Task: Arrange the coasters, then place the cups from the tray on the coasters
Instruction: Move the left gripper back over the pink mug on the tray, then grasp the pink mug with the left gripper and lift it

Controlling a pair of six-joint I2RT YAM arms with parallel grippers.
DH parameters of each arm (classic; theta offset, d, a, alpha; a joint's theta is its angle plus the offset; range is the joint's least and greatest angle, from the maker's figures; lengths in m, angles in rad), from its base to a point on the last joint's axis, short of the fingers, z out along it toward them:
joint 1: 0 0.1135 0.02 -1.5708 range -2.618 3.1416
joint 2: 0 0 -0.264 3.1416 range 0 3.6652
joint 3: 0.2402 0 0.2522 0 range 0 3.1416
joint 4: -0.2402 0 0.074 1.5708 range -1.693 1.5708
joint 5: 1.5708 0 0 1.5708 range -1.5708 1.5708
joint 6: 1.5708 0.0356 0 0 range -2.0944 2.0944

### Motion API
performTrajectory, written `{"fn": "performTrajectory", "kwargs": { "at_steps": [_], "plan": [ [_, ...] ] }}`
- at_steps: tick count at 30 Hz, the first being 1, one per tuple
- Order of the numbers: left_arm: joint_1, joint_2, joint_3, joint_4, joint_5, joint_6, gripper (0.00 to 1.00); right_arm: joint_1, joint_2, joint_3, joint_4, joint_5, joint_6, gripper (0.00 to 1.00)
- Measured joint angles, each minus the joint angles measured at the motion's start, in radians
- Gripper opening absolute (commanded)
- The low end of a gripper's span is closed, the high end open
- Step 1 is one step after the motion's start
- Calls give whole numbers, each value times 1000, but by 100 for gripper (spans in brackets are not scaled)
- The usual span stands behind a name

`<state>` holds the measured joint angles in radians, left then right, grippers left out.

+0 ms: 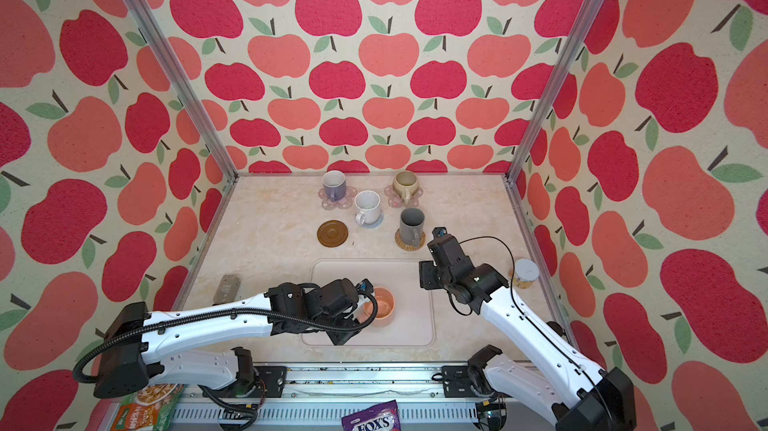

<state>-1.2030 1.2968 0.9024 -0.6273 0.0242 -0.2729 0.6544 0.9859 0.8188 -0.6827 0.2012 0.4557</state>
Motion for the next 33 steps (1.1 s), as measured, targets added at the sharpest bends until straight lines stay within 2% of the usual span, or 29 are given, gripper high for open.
{"fn": "performTrajectory", "kwargs": {
  "at_steps": [6,13,16,24,28,31,33],
  "plan": [
    [9,96,3,47,0,0,54,0,0,0,0,7,8,65],
    [49,132,3,121,11,2,45,0,0,-11,-1,11,11,66],
    [56,139,3,146,23,11,35,0,0,-13,-2,12,11,66],
    [74,196,21,156,44,39,1,0,0,-13,-2,25,11,66],
    [93,179,19,145,43,39,0,-2,0,-13,-3,38,9,66],
    [169,121,15,104,39,39,0,-23,0,-13,5,46,-13,66],
    [251,60,15,80,21,40,0,-56,0,-13,19,50,-40,67]
  ]
}}
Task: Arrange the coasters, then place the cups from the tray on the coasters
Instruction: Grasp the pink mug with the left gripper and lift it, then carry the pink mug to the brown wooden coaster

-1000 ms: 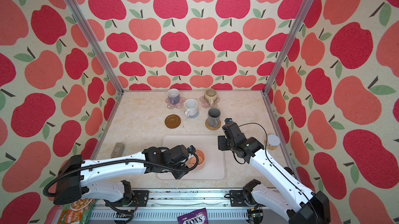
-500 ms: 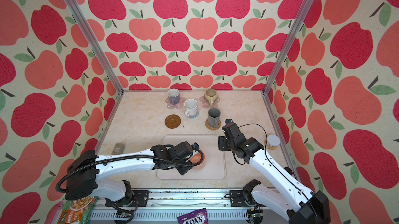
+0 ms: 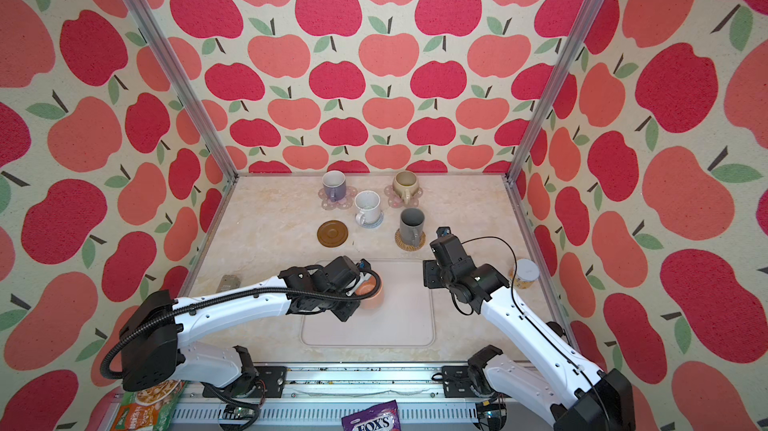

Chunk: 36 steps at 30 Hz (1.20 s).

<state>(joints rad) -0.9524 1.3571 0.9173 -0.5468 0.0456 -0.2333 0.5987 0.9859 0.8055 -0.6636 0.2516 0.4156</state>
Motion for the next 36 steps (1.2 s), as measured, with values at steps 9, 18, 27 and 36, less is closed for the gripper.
{"fn": "performTrajectory", "kwargs": {
  "at_steps": [9,18,27,36],
  "plan": [
    [325,-19,93,-42,-39,71,0,-195,18,0,151,-4,-150,67],
    [510,225,227,3,-20,148,0,-402,148,0,308,-90,-225,67],
    [589,432,394,51,37,198,0,-445,231,0,387,-131,-249,67],
    [592,511,457,49,61,207,0,-451,248,0,410,-132,-255,67]
  ]
}}
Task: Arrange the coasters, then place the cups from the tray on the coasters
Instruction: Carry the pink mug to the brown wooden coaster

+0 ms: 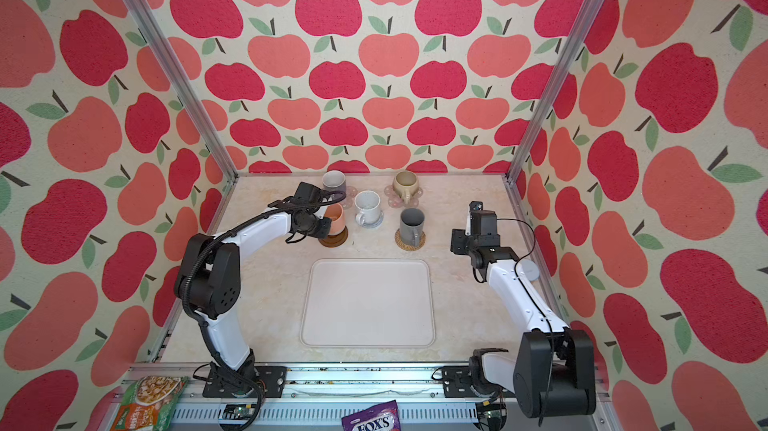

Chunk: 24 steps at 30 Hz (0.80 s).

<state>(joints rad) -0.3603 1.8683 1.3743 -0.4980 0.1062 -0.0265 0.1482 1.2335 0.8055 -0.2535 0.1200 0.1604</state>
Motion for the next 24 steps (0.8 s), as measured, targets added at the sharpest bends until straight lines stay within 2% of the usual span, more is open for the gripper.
{"fn": "performTrajectory", "kwargs": {
  "at_steps": [9,18,24],
  "plan": [
    [-7,-60,-47,-9,-2,0,0,0,13,0,1,-7,0,67],
    [-16,-59,-48,-21,-4,-1,0,0,12,-32,6,-7,0,67],
    [-15,-49,-50,-35,-10,-5,10,0,12,-33,6,-7,0,67]
  ]
}}
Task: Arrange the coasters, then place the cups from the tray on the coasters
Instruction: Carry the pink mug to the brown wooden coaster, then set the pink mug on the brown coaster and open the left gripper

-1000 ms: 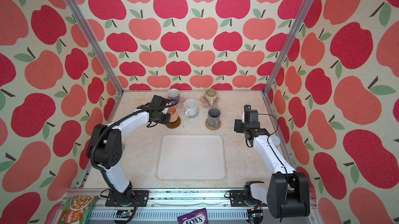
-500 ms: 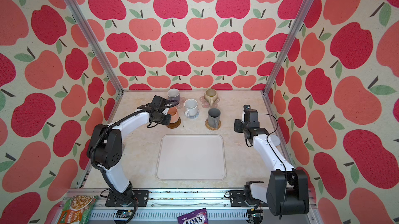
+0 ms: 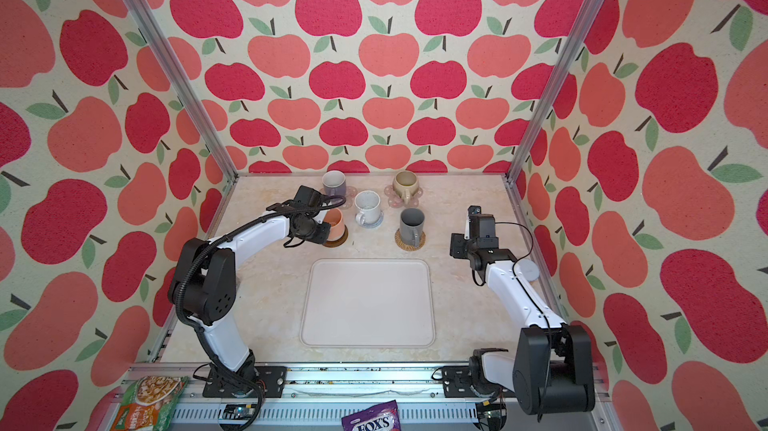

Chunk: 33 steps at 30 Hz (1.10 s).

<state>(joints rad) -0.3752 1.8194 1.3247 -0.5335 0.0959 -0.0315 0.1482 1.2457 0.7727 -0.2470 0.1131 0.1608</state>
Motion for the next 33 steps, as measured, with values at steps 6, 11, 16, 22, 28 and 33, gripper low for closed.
{"fn": "performTrajectory", "kwargs": {
  "at_steps": [6,11,16,22,28,33],
  "plan": [
    [2,0,-6,6,-1,-9,39,0,0,0,14,0,0,67],
    [3,-15,-19,23,-6,-17,49,-2,0,-1,42,6,-9,67],
    [12,-119,-74,51,-28,-29,56,-25,19,-18,127,52,-40,67],
    [106,-334,-215,142,-102,-34,61,-89,60,-132,336,70,-69,68],
    [252,-463,-476,369,-258,-27,63,-107,167,-252,616,44,-87,67],
    [381,-471,-715,621,-336,-24,68,-107,210,-298,777,27,-121,69]
  ]
}}
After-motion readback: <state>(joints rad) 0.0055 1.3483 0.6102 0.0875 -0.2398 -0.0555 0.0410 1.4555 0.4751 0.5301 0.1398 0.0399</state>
